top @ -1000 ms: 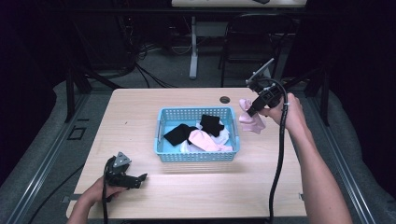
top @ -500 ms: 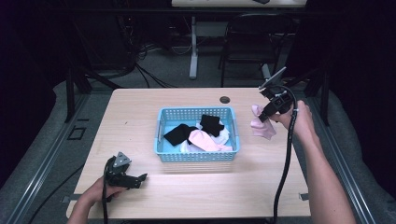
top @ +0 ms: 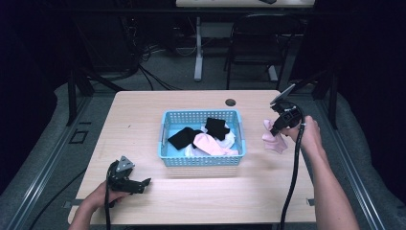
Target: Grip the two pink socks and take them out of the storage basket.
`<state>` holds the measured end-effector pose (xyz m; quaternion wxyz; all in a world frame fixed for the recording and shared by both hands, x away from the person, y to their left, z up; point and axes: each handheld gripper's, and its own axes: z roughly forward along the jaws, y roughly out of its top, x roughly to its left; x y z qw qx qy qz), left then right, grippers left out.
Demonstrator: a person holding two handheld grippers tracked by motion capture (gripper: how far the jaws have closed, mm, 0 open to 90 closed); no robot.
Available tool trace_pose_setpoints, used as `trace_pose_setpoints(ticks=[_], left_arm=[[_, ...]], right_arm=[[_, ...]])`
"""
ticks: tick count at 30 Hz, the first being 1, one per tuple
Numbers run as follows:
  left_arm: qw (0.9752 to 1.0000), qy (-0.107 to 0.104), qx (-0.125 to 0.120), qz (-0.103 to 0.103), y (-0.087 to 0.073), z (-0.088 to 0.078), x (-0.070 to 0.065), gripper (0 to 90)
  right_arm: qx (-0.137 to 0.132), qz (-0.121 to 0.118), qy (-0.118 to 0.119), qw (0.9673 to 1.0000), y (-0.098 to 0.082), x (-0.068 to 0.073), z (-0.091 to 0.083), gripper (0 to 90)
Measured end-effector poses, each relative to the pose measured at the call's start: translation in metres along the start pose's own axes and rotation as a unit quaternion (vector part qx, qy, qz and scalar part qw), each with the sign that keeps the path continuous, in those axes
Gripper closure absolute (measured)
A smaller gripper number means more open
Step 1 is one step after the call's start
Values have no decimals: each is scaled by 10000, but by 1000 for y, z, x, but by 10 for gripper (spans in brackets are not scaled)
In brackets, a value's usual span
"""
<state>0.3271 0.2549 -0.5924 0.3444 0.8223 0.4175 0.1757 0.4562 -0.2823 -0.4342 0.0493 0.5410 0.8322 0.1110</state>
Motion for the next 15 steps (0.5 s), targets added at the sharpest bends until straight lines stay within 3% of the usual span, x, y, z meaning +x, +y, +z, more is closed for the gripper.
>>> trace_pose_setpoints(ticks=[15], left_arm=[[10000, 0, 2, 19, 0, 0, 0, 2]], right_arm=[[277, 73, 48, 9996, -7, 1, 46, 761]])
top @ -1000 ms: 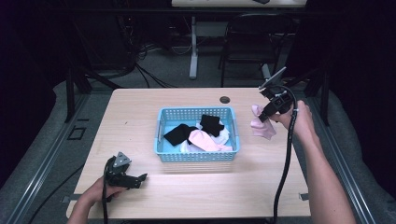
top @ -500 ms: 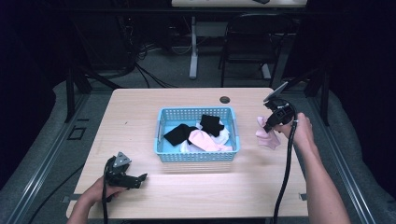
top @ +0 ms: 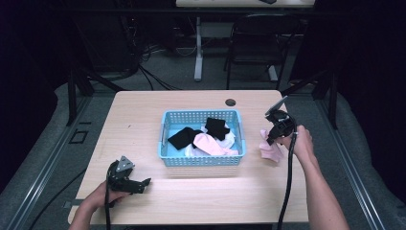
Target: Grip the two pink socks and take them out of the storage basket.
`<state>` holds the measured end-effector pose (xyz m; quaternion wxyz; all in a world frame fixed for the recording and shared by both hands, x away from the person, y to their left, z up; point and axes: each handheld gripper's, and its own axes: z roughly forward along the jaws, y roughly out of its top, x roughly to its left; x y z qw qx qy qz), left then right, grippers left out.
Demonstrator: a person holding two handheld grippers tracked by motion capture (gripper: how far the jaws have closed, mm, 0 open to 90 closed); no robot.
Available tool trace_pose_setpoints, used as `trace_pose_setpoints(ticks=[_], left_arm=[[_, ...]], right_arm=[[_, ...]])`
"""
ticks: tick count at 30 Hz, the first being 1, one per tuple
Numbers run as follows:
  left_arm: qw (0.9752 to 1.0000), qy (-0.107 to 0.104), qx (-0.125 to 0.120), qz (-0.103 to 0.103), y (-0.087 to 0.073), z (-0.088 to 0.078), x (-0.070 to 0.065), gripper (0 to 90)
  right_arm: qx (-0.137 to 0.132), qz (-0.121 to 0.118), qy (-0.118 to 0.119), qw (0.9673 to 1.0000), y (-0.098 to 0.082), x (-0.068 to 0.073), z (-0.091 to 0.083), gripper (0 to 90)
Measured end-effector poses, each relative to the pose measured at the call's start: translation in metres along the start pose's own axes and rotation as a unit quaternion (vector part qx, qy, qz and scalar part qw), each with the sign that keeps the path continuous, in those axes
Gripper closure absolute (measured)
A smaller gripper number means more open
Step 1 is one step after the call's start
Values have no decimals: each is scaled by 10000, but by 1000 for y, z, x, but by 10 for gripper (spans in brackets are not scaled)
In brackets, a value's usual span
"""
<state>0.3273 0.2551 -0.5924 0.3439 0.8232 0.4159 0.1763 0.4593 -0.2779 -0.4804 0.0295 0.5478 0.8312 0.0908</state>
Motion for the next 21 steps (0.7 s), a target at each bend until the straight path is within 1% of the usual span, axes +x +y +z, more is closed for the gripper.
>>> trace_pose_setpoints(ticks=[1, 2, 3, 4, 5, 6, 7, 8, 9, 10, 11, 12, 13, 14, 15, 16, 17, 18, 19, 20, 21], left_arm=[[10000, 0, 0, 0, 0, 0, 0, 2], [10000, 0, -2, -17, 0, 0, 0, 2], [10000, 0, -3, -18, 0, 0, 0, 2], [10000, -1, -3, -18, 0, 0, 0, 2], [10000, -2, 3, 2, 0, 0, 0, 2], [10000, -1, -3, -20, 0, 0, 0, 2], [10000, -1, -3, -20, 0, 0, 0, 2], [10000, 0, -2, -17, 0, 0, 0, 2], [10000, -2, -2, -19, 0, 0, 0, 2], [10000, -2, -2, -19, 0, 0, 0, 2], [10000, -2, -3, -20, 0, 0, 0, 2], [10000, 0, -4, -20, 0, 0, 0, 2], [10000, -3, -3, -21, 0, 0, 0, 2], [10000, -3, -3, -22, 0, 0, 0, 2], [10000, -3, -3, -22, 0, 0, 0, 1], [10000, -4, -3, -19, 0, 0, 0, 1], [10000, -4, -4, -21, 0, 0, 0, 1], [10000, -4, -4, -19, 0, 0, 0, 2], [10000, -4, -4, -19, 0, 0, 0, 2], [10000, -4, -3, -15, 0, 0, 0, 1], [10000, -4, -3, -15, 0, 0, 0, 1]], right_arm=[[0, 0, 0, 10000, 0, 0, 0, 761], [59, 68, 13, 10000, 0, -2, 7, 756], [55, 101, -8, 9999, -1, -2, 10, 748], [83, 145, 72, 9998, -1, -4, 15, 735], [128, 149, 84, 9998, -1, -5, 17, 707], [96, 223, 71, 9997, -2, -6, 20, 657], [96, 223, 71, 9997, -2, -6, 20, 657], [95, 339, 74, 9994, -2, -7, 22, 612], [-42, 465, 23, 9989, -3, -9, 20, 475], [-42, 465, 23, 9989, -3, -9, 20, 475], [-130, 481, -47, 9987, -3, -9, 18, 426], [-244, 474, -144, 9985, -4, -7, 11, 330], [-306, 436, -166, 9984, -5, -6, 7, 292], [-267, 357, -120, 9989, -5, -7, 3, 258], [-267, 357, -120, 9989, -5, -7, 3, 258], [-418, 415, -64, 9982, -5, -5, -1, 211], [-547, 291, 44, 9981, -5, -1, -15, 144], [-640, 248, 106, 9976, -5, 1, -21, 142], [-640, 248, 106, 9976, -5, 1, -21, 142], [-758, 111, 156, 9969, -3, 8, -34, 107], [-798, 56, 171, 9966, -2, 12, -38, 93]])
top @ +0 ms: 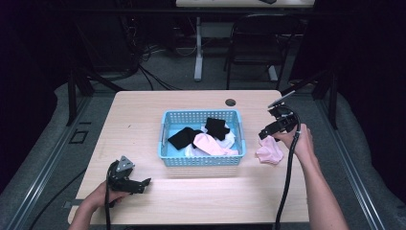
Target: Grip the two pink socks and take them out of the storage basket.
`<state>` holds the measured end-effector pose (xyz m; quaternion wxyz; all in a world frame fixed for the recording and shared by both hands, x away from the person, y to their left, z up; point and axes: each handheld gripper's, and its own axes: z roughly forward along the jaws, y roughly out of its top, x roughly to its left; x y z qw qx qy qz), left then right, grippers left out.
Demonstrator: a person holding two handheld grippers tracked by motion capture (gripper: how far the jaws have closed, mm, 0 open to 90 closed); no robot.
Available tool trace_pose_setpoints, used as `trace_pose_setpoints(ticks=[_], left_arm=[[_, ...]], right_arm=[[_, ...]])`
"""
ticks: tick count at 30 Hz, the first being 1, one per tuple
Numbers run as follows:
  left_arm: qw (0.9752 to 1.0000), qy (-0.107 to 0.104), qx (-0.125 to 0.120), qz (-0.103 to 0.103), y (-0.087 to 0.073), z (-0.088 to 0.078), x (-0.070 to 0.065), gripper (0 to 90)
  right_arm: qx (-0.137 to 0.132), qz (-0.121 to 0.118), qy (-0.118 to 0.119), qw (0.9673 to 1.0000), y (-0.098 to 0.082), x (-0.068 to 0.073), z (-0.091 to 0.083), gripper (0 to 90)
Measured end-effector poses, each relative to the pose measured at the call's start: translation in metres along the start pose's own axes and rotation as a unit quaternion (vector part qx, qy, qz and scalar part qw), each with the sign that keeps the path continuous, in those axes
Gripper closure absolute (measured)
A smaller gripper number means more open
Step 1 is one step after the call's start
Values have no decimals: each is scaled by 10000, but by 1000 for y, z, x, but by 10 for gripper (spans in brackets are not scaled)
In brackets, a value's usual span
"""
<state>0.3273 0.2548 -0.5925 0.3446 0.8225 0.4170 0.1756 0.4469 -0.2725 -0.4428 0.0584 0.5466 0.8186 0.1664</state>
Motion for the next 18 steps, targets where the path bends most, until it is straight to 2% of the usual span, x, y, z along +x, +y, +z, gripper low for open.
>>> trace_pose_setpoints(ticks=[1, 3, 7, 8, 9, 10, 12, 14, 16, 17, 18], left_arm=[[10000, 1, -1, -1, 0, 0, 0, 1], [10000, 0, 1, -1, 0, 0, 0, 1], [10000, -1, 2, -2, 0, 0, 0, 2], [10000, -2, 3, -1, 0, 0, 0, 2], [10000, -2, 2, -2, 0, 0, 0, 2], [10000, -3, 5, 13, 0, 0, 0, 2], [10000, -2, 2, -2, 0, 0, 0, 2], [10000, -2, 0, -4, 0, 0, 0, 2], [10000, -1, 0, -2, 0, 0, 0, 2], [10000, -1, 0, -2, 0, 0, 0, 2], [10000, -2, 2, 2, 0, 0, 0, 2]], right_arm=[[0, 0, 0, 10000, 0, 0, 0, 93], [-186, -223, 82, 9995, 8, 18, -14, 69], [-268, -547, 145, 9980, 18, 42, -24, 50], [-268, -547, 145, 9980, 18, 42, -24, 50], [-270, -618, 204, 9975, 20, 48, -25, 47], [-305, -738, 214, 9966, 25, 61, -25, 34], [-269, -909, 273, 9951, 31, 72, -24, 27], [-280, -908, 269, 9951, 33, 77, -24, 23], [-236, -1108, 332, 9930, 40, 93, -18, 10], [-236, -1108, 332, 9930, 40, 93, -18, 10], [-245, -1174, 391, 9920, 45, 102, -13, 1]])
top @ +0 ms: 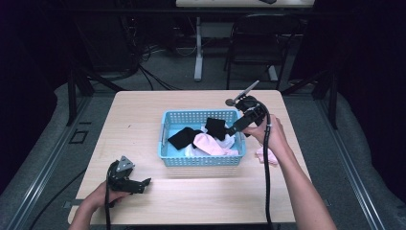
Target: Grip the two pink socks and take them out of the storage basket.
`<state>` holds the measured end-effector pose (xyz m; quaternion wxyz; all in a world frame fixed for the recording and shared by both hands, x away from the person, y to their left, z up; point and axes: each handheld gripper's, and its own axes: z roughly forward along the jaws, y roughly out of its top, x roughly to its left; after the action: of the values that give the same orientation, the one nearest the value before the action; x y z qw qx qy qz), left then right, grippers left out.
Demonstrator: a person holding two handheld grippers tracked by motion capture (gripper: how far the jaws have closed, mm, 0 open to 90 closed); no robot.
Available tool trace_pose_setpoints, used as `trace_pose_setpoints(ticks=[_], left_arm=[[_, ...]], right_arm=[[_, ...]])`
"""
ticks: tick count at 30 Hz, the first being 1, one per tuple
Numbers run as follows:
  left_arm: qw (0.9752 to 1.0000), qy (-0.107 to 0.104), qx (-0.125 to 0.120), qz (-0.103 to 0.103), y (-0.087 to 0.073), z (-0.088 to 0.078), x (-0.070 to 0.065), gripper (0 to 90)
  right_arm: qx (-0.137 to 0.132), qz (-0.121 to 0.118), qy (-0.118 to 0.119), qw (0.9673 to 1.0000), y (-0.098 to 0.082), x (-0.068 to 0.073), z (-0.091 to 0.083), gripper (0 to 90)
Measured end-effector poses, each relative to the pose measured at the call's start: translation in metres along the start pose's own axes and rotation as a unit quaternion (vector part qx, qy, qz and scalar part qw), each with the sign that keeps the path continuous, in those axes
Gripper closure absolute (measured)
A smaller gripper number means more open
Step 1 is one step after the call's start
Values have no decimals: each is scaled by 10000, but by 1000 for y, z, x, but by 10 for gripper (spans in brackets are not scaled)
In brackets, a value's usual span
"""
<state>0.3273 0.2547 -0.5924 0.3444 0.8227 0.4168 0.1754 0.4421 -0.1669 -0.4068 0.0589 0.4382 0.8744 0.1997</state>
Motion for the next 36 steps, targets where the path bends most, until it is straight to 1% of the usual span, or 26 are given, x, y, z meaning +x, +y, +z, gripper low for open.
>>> trace_pose_setpoints(ticks=[2, 4, 6, 7, 8, 9, 10, 11, 12, 13, 14, 16, 17, 18, 19, 20, 21, 22, 23, 25, 28, 29, 30, 33, 34, 36], left_arm=[[10000, 0, -1, -5, 0, 0, 0, 1], [10000, 1, -1, -4, 0, 0, 0, 2], [10000, -1, -1, -6, 0, 0, 0, 2], [10000, -1, -1, -5, 0, 0, 0, 2], [10000, -2, -1, -5, 0, 0, 0, 1], [10000, -2, -1, -5, 0, 0, 0, 2], [10000, -1, 0, -5, 0, 0, 0, 2], [10000, -1, -1, -6, 0, 0, 0, 1], [10000, -2, -1, -5, 0, 0, 0, 2], [10000, -2, -1, -5, 0, 0, 0, 1], [10000, -2, 0, -5, 0, 0, 0, 2], [10000, -2, 0, 0, 0, 0, 0, 1], [10000, -2, 0, 0, 0, 0, 0, 2], [10000, -3, 2, 11, 0, 0, 0, 1], [10000, -3, 2, 11, 0, 0, 0, 1], [10000, -3, 0, -5, 0, 0, 0, 1], [10000, -4, 1, -4, 0, 0, 0, 2], [10000, -4, 1, -4, 0, 0, 0, 1], [10000, -2, 0, -4, 0, 0, 0, 1], [10000, -3, 1, -5, 0, 0, 0, 1], [10000, -3, 0, -6, 0, 0, 0, 2], [10000, -2, -2, -7, 0, 0, 0, 1], [10000, -2, 0, -6, 0, 0, 0, 1], [10000, -2, -2, -5, 0, 0, 0, 1], [10000, -2, 0, -3, 0, 0, 0, 2], [10000, 0, 0, -2, 0, 0, 0, 1]], right_arm=[[63, -25, 34, 10000, 2, 2, 2, 0], [46, -39, 112, 9999, 9, 10, 14, 0], [93, -90, 127, 9998, 11, 12, 17, 0], [162, -92, 176, 9997, 16, 17, 26, 0], [240, -109, 175, 9995, 18, 19, 29, 0], [240, -109, 175, 9995, 18, 19, 29, 0], [205, -129, 194, 9995, 19, 21, 34, 0], [269, -138, 225, 9993, 20, 23, 37, 0], [357, -169, 255, 9989, 22, 28, 46, 0], [357, -169, 255, 9989, 22, 28, 46, 0], [511, -245, 309, 9979, 24, 31, 55, 0], [617, -268, 341, 9971, 25, 35, 64, 0], [617, -268, 341, 9971, 25, 35, 64, 0], [670, -247, 360, 9968, 25, 38, 72, 0], [670, -247, 360, 9968, 25, 38, 72, 0], [783, -272, 386, 9958, 26, 40, 80, 0], [864, -328, 377, 9950, 27, 40, 83, 0], [881, -318, 387, 9949, 26, 42, 88, 0], [881, -318, 387, 9949, 26, 42, 88, 0], [1035, -380, 355, 9933, 27, 47, 98, 0], [1138, -368, 376, 9921, 28, 49, 101, 6], [1154, -324, 390, 9920, 28, 50, 103, 20], [1187, -362, 351, 9916, 29, 49, 105, 48], [1251, -243, 419, 9910, 28, 48, 114, 108], [1292, -270, 404, 9904, 29, 47, 116, 132], [1237, -233, 410, 9912, 27, 48, 118, 136]])
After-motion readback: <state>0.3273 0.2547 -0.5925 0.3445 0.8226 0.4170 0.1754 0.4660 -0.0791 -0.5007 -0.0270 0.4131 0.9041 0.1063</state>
